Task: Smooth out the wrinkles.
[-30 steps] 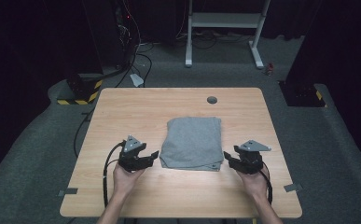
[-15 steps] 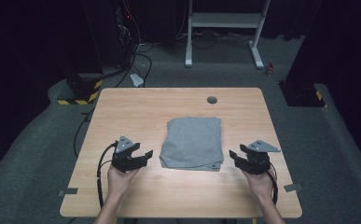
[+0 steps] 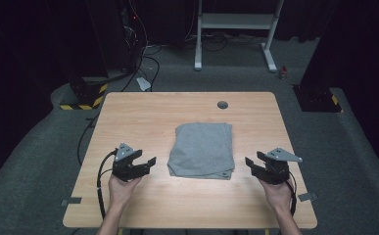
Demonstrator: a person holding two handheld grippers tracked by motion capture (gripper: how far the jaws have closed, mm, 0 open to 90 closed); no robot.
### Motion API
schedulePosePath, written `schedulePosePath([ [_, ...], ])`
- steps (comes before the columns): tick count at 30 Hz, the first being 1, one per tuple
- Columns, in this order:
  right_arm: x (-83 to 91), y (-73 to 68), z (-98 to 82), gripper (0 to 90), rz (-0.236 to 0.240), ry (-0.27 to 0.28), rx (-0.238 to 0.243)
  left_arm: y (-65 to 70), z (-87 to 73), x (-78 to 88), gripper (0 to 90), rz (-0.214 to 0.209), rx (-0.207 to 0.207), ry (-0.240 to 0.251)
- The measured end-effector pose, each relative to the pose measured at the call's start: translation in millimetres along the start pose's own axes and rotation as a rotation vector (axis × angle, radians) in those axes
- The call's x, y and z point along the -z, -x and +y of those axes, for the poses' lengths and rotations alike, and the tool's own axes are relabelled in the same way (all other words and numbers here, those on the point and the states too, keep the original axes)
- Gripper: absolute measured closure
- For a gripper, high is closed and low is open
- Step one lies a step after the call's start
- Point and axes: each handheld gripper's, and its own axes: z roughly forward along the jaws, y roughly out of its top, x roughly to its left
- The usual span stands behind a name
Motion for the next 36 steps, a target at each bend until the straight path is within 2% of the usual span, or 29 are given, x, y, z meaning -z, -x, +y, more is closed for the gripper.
schedulePosePath([
  [9,6.9,6.2,-4.0,44.9,-0.009,0.009,-0.023,-9.0,-5.0,6.7,32.9,0.012,0.022,0.011],
  [18,12.0,11.7,-8.3,44.9,-0.019,0.016,-0.027,-17.4,-10.4,12.7,32.7,0.026,0.045,0.019],
  [36,20.5,27.2,-23.3,44.6,-0.054,0.011,-0.070,-30.7,-25.5,14.4,31.6,0.058,0.061,-0.014],
])
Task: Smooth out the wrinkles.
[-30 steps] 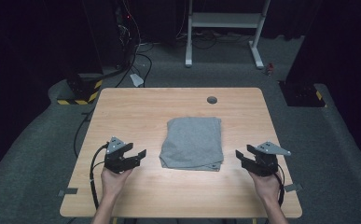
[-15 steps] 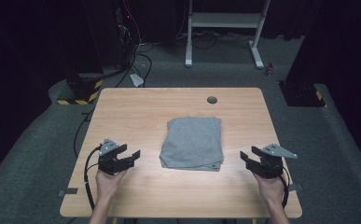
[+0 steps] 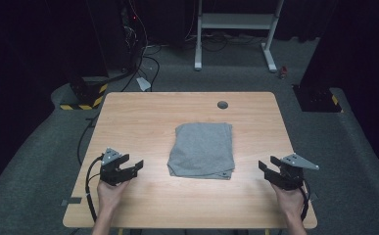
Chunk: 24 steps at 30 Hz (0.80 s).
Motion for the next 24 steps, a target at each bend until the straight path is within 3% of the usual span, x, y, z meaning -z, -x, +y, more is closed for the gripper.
schedulePosePath([
  [17,-6.1,14.3,-18.7,44.0,-0.033,-0.042,-0.046,-7.4,-13.1,-9.9,30.1,0.032,0.006,-0.050],
  [24,-12.5,17.5,-21.6,43.1,-0.050,-0.066,-0.038,-11.8,-15.3,-15.9,29.4,0.054,0.005,-0.073],
])
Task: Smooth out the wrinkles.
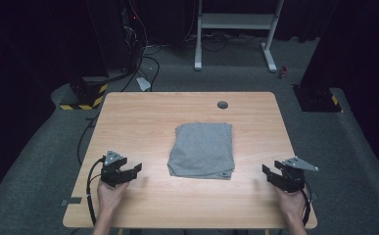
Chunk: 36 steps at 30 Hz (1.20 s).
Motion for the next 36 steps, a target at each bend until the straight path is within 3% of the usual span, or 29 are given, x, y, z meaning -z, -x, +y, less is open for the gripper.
schedulePosePath([
  [20,-33.9,-3.9,-0.2,40.7,-0.059,-0.081,0.037,-4.1,-2.2,-25.7,29.1,0.088,-0.028,-0.047],
  [36,-47.7,-3.5,-0.8,39.3,-0.081,-0.108,0.051,-2.1,-3.8,-34.0,28.4,0.102,-0.042,-0.057],
])
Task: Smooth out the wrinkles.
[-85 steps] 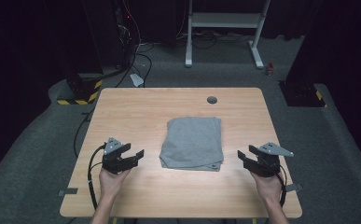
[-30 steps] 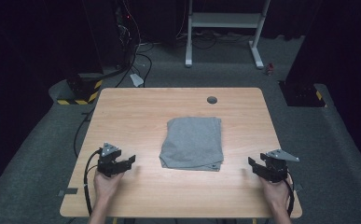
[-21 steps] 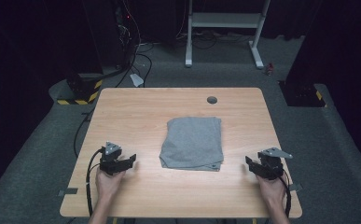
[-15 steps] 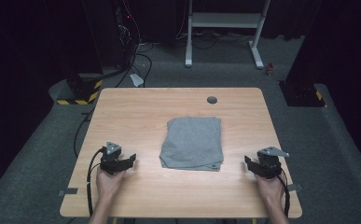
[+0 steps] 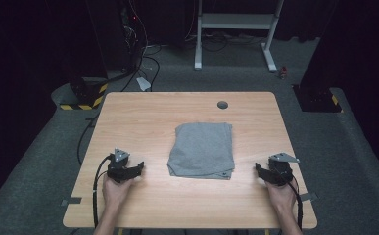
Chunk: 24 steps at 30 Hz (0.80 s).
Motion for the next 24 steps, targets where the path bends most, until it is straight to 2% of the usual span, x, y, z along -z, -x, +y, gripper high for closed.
schedulePosePath([
  [6,-1.3,-0.1,1.2,36.9,-0.003,-0.003,0.004,2.4,0.2,-0.5,28.4,0.014,-0.021,-0.006],
  [12,-2.6,2.5,2.1,34.0,0.019,-0.009,0.006,1.8,-0.1,-0.1,25.1,0.026,-0.009,-0.017],
  [24,-2.7,2.5,2.0,33.5,0.012,-0.009,0.004,2.1,-0.2,-0.3,23.6,0.030,-0.004,-0.017],
])
